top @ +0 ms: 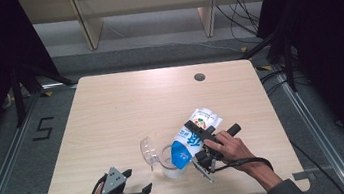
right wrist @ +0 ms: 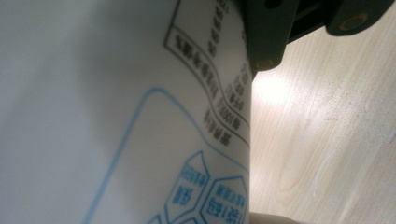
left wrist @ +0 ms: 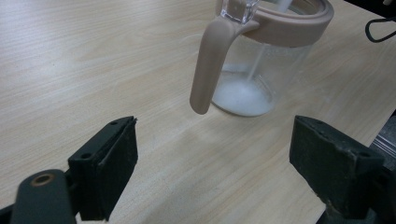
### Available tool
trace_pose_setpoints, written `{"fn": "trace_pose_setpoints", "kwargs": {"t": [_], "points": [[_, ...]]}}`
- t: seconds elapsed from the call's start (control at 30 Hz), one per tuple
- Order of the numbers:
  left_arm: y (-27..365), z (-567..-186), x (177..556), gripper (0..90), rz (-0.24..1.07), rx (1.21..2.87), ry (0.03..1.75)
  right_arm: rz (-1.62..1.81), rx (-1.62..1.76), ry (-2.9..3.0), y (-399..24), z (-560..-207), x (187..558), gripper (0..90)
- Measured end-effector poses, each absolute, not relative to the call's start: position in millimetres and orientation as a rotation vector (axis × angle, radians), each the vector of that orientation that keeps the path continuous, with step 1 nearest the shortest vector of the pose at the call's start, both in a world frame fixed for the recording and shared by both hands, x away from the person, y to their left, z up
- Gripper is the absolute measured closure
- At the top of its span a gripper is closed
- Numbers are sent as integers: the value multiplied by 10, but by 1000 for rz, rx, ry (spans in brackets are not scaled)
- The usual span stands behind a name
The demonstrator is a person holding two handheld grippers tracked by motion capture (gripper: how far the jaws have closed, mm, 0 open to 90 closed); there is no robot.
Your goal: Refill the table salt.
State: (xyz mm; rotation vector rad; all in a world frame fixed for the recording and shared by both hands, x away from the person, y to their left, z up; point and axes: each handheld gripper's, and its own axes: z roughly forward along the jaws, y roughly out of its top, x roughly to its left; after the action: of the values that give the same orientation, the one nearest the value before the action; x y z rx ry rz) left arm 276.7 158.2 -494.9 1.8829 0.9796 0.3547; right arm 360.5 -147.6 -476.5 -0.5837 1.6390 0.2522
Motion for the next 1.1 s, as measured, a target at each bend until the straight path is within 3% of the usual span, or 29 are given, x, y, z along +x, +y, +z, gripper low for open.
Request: {"fn": "trace_pose_setpoints", "kwargs": {"t": [1.1], "points": [[1581, -4953, 2770, 150, 354, 1883, 979, 243, -551, 1655, -1487, -4817, 3593, 540]]}}
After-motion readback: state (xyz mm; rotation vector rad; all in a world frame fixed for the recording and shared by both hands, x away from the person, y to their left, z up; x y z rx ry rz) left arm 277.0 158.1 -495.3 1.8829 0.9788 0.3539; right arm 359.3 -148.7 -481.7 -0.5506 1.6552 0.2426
